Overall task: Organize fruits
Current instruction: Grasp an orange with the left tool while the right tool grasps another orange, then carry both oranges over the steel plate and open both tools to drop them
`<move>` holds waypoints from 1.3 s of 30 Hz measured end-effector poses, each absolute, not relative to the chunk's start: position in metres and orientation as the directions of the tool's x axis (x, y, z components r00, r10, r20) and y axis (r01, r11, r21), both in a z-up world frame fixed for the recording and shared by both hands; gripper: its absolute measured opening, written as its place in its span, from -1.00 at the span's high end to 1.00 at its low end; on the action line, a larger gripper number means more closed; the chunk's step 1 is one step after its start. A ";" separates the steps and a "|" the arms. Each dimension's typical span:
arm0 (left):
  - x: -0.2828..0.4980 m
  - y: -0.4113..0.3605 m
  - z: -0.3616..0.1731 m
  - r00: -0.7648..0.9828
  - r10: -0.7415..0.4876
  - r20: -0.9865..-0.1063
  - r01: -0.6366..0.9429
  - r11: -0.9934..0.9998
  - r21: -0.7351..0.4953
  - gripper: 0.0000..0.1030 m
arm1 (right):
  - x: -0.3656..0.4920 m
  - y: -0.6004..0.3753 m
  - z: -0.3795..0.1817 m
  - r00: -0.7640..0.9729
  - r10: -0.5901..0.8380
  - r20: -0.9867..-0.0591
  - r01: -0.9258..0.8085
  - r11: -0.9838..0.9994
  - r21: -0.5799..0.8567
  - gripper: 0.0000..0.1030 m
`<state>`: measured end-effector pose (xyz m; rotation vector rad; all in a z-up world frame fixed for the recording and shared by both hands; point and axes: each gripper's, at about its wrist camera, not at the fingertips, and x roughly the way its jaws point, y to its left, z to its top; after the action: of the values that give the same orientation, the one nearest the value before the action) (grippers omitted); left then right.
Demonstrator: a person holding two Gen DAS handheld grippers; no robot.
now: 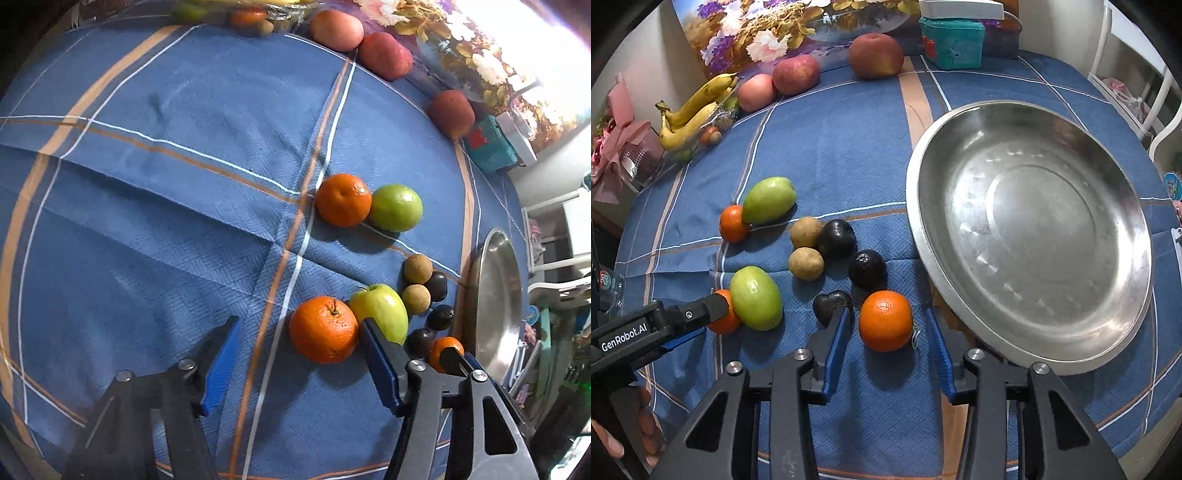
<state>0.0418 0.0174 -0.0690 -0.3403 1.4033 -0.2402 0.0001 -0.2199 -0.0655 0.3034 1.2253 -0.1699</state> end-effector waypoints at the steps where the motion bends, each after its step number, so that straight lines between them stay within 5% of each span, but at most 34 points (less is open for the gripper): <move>1: 0.042 0.018 -0.068 0.155 -0.373 -0.915 -0.038 0.923 -0.383 -0.19 | 0.000 -0.219 -0.065 0.333 0.039 -0.942 0.289 0.947 0.141 0.18; 8: 0.046 0.008 -0.061 0.153 -0.407 -0.900 -0.012 0.910 -0.414 0.21 | 0.003 -0.218 -0.068 0.331 0.051 -0.942 0.293 0.944 0.153 0.27; 23: 0.055 0.026 -0.051 0.250 -0.285 -0.925 -0.121 0.939 -0.322 0.25 | -0.003 -0.229 -0.067 0.336 0.054 -0.940 0.340 0.924 0.175 0.38; 39: 0.081 0.041 -0.039 0.290 -0.249 -0.924 -0.202 0.928 -0.313 0.25 | 0.020 -0.217 -0.006 0.463 0.097 -0.881 0.320 0.909 0.268 0.38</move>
<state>0.0806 0.0413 -0.0394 -0.4085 1.2866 -0.0326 0.0201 -0.2169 -0.0056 0.4304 1.0903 -0.1419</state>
